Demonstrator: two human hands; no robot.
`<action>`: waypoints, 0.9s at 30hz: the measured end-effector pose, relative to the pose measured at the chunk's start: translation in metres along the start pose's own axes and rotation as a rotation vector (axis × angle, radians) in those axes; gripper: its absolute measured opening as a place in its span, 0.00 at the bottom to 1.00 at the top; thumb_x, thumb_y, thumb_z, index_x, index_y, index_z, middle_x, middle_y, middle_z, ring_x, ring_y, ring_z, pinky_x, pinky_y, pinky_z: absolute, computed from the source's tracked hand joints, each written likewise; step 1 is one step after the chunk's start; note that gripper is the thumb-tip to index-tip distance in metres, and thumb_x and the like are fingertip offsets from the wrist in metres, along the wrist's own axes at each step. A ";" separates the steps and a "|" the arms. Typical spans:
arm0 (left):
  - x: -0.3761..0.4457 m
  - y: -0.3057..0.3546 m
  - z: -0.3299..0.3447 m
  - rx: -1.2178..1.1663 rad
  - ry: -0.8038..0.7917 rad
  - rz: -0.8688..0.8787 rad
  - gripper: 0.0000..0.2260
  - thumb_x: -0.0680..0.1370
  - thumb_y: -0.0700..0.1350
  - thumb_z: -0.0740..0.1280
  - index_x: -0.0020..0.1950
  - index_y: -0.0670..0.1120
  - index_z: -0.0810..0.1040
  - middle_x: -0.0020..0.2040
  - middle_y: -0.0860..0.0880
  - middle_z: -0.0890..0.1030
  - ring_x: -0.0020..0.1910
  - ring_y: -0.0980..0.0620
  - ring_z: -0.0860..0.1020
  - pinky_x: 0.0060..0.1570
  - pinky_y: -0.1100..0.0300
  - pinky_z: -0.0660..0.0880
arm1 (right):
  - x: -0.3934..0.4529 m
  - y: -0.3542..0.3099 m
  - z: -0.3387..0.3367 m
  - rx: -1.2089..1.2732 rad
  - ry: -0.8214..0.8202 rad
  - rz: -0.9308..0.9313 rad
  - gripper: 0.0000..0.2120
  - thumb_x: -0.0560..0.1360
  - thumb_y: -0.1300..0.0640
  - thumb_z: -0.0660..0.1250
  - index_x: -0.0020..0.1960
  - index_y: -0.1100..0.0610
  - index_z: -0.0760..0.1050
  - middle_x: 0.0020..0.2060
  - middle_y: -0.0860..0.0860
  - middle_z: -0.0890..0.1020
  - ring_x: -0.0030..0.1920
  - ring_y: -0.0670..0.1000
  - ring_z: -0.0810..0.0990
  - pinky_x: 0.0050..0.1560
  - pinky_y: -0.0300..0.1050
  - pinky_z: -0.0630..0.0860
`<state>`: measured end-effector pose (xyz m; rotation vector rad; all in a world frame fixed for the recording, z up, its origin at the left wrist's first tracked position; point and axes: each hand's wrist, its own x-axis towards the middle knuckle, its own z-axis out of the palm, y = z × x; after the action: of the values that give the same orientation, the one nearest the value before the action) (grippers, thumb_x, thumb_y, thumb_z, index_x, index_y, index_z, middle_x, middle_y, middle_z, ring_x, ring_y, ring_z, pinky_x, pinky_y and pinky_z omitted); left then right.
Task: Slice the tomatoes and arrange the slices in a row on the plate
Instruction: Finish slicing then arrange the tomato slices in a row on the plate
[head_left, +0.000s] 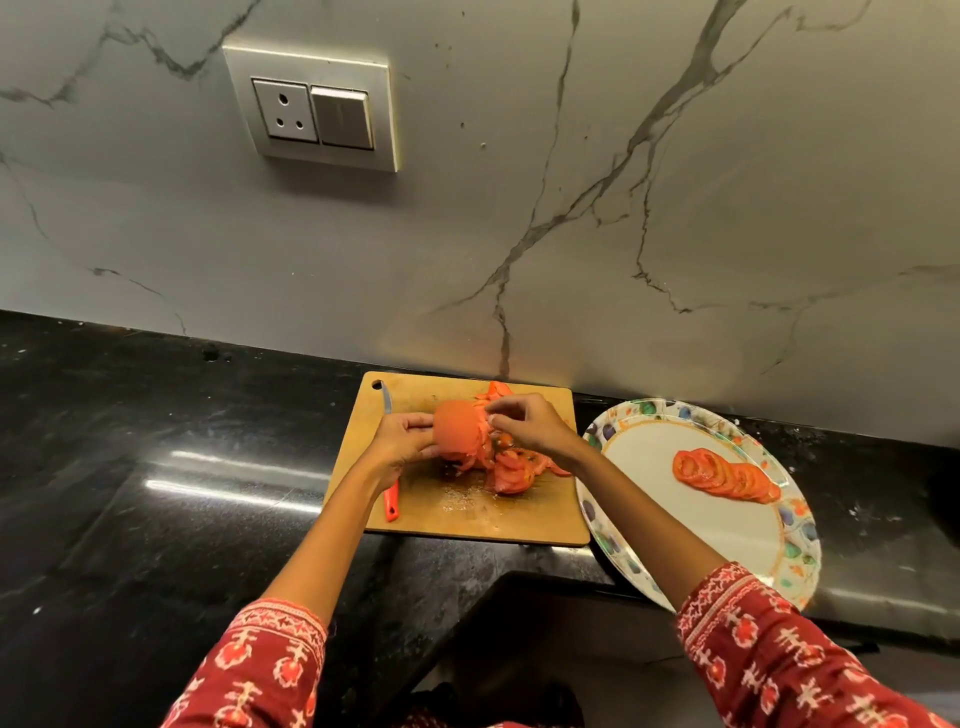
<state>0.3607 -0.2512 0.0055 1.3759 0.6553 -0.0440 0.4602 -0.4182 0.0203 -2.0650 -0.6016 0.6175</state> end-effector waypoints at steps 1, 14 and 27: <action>-0.001 0.003 0.007 0.029 -0.042 0.002 0.16 0.72 0.32 0.69 0.60 0.36 0.75 0.54 0.38 0.79 0.42 0.51 0.80 0.35 0.65 0.79 | -0.003 0.004 -0.007 0.093 -0.022 0.027 0.12 0.76 0.61 0.66 0.59 0.60 0.77 0.53 0.55 0.81 0.50 0.49 0.78 0.45 0.37 0.75; 0.029 0.012 0.192 0.238 -0.227 0.077 0.04 0.71 0.30 0.69 0.45 0.34 0.80 0.32 0.45 0.79 0.26 0.57 0.77 0.31 0.67 0.77 | -0.071 0.082 -0.134 0.371 0.272 0.306 0.08 0.73 0.66 0.68 0.36 0.58 0.77 0.30 0.51 0.79 0.32 0.46 0.75 0.33 0.33 0.71; 0.046 -0.026 0.279 0.569 0.013 0.099 0.07 0.69 0.38 0.73 0.45 0.40 0.84 0.46 0.45 0.84 0.48 0.48 0.80 0.44 0.64 0.70 | -0.072 0.140 -0.175 -0.020 0.376 0.517 0.10 0.70 0.60 0.71 0.31 0.62 0.79 0.26 0.53 0.76 0.29 0.48 0.71 0.35 0.41 0.70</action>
<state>0.5007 -0.4960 -0.0251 1.9559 0.6078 -0.1510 0.5398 -0.6388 0.0030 -2.2883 0.1520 0.4857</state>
